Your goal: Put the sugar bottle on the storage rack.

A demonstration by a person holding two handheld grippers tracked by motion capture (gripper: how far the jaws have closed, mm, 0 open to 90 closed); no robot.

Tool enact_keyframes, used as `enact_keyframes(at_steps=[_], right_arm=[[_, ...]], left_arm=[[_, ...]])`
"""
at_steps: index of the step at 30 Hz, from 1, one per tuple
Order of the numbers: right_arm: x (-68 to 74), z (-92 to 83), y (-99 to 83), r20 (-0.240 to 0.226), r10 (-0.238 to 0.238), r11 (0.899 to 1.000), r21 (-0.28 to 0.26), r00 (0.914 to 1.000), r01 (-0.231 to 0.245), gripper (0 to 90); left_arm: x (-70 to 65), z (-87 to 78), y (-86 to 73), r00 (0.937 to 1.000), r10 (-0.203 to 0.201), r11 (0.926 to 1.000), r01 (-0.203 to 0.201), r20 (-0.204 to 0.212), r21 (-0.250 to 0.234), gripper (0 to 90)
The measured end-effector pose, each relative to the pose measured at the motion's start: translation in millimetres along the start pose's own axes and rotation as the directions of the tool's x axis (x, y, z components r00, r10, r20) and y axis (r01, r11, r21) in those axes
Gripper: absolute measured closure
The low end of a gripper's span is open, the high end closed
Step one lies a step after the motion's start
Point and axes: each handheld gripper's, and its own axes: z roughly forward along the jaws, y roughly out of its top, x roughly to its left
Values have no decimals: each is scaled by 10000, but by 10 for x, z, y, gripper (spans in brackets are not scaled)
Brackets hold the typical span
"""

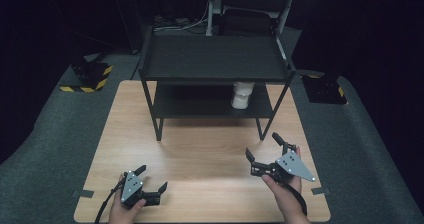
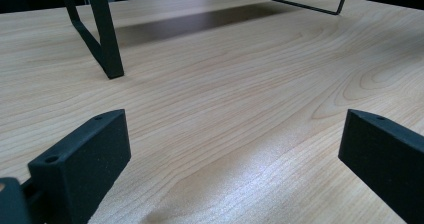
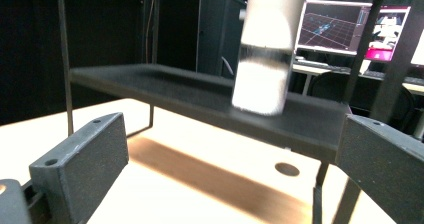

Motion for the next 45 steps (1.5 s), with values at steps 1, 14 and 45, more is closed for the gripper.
enact_keyframes(at_steps=[1, 14, 45], right_arm=[[8, -26, -29, 54, 16, 10000, 59, 10000, -17, 0], [34, -236, -401, 351, 104, 9950, 985, 9993, -138, 0], [-43, -292, -710, 747, 411, 9562, 2863, 9964, -609, 0]], left_arm=[[-1, 0, 0, 10000, -10, 10000, 10, -3, 0, 4], [-4, 0, -1, 10000, -3, 10000, 3, -12, -5, 4], [0, -1, 5, 10000, 71, 10000, -71, 13, 33, 4]])
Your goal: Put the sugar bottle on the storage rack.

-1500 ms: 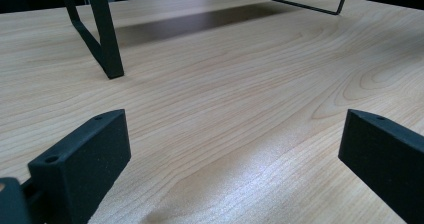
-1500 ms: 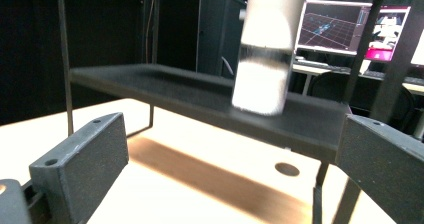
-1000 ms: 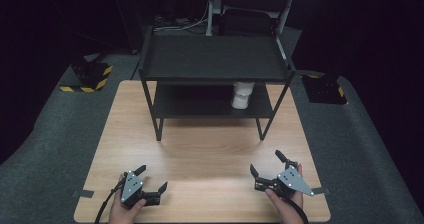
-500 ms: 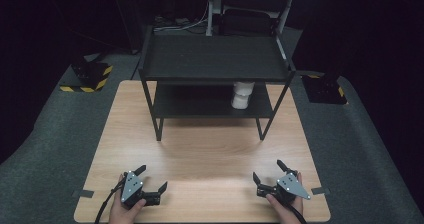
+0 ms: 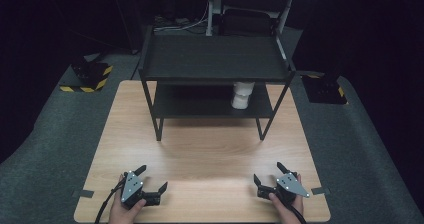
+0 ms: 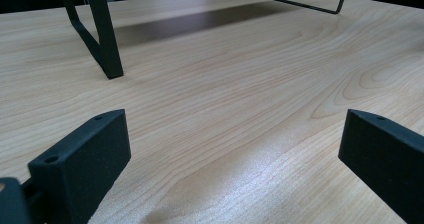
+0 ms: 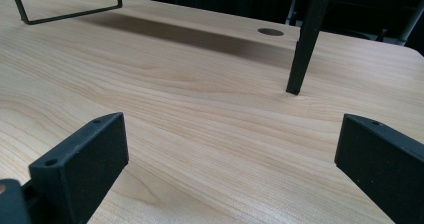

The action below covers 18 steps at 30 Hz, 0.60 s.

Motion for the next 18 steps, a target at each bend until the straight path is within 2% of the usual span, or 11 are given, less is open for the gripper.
enact_keyframes(at_steps=[3, 10, 18], right_arm=[[-6, 3, 8, -14, 43, 10000, 44, 10000, -43, 0], [19, 32, 80, -86, -350, 9984, 435, 9994, 353, 0], [2, 53, 125, -148, -242, 9973, 690, 9996, 252, 0]], left_arm=[[-2, 0, -1, 10000, 4, 10000, -4, -8, -4, 4], [-20, -7, -5, 10000, 56, 10000, -56, -45, -16, 4], [-27, -5, 5, 10000, 15, 10000, -15, -86, 49, 4]])
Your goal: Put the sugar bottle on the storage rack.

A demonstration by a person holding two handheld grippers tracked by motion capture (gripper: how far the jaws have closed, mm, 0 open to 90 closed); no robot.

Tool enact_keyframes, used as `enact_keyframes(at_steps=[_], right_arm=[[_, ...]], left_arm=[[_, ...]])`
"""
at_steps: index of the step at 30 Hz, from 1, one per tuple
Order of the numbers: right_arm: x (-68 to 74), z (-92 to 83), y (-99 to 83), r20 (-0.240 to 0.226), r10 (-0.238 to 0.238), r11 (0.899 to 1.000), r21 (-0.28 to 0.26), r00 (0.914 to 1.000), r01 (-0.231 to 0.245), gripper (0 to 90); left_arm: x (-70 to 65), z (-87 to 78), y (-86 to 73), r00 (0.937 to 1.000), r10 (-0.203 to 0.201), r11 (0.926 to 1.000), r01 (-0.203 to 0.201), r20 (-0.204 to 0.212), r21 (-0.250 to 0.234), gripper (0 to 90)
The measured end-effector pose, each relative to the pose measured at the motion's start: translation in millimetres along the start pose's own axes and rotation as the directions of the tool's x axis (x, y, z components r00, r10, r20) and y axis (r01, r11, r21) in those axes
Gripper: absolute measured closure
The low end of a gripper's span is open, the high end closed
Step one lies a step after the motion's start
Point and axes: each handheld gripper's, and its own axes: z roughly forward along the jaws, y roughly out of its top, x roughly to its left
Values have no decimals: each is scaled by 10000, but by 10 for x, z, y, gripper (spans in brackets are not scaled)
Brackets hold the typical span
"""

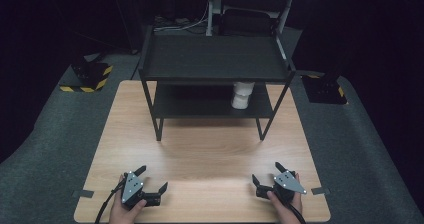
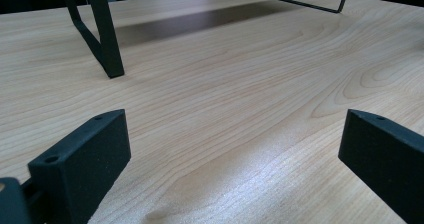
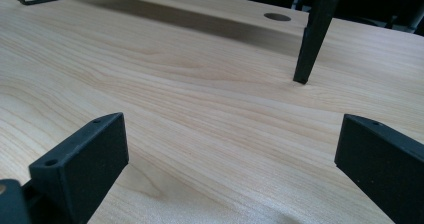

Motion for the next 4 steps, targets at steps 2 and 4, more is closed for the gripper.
enact_keyframes(at_steps=[2, 4], right_arm=[[-2, 0, -1, -12, -22, 10000, -8, 10000, 22, 0], [-1, -1, -2, -9, 2, 10000, -9, 10000, -2, 0]], left_arm=[[0, 2, 3, 10000, -23, 10000, 23, -1, 18, 4], [1, 4, 5, 10000, -46, 10000, 46, 6, 24, 4]])
